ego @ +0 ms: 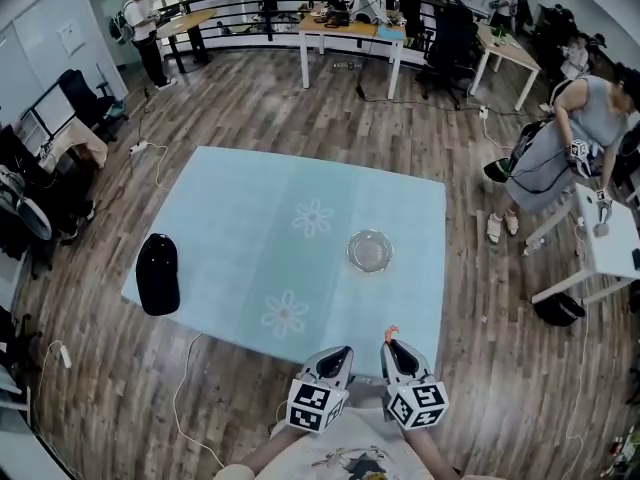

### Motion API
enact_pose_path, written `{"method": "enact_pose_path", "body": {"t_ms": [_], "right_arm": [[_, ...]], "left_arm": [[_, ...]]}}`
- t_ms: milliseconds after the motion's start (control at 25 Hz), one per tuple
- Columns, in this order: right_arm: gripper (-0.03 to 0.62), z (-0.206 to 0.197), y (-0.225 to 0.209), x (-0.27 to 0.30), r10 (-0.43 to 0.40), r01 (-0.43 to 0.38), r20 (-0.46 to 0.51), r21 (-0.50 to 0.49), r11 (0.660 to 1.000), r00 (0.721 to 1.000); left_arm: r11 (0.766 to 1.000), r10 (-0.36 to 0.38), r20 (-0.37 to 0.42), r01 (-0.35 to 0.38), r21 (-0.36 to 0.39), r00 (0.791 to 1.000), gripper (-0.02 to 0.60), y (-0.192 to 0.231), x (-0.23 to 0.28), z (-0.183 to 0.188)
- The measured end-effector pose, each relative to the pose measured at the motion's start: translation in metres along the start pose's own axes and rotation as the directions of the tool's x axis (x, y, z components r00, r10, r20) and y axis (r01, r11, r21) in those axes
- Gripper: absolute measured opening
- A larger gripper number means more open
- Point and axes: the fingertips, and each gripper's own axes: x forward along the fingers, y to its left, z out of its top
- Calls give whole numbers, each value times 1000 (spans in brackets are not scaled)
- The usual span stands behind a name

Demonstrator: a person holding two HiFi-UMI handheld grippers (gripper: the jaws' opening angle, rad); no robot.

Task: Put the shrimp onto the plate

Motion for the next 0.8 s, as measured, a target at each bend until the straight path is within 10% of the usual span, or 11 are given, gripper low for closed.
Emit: {"method": "enact_pose_path", "body": {"t_ms": [800], "right_arm": [[64,42,-91,76,153,-153,-44,4,988,987]], "left_arm": [[986,161,-39,-162,-32,986,8,9,97,31]]}}
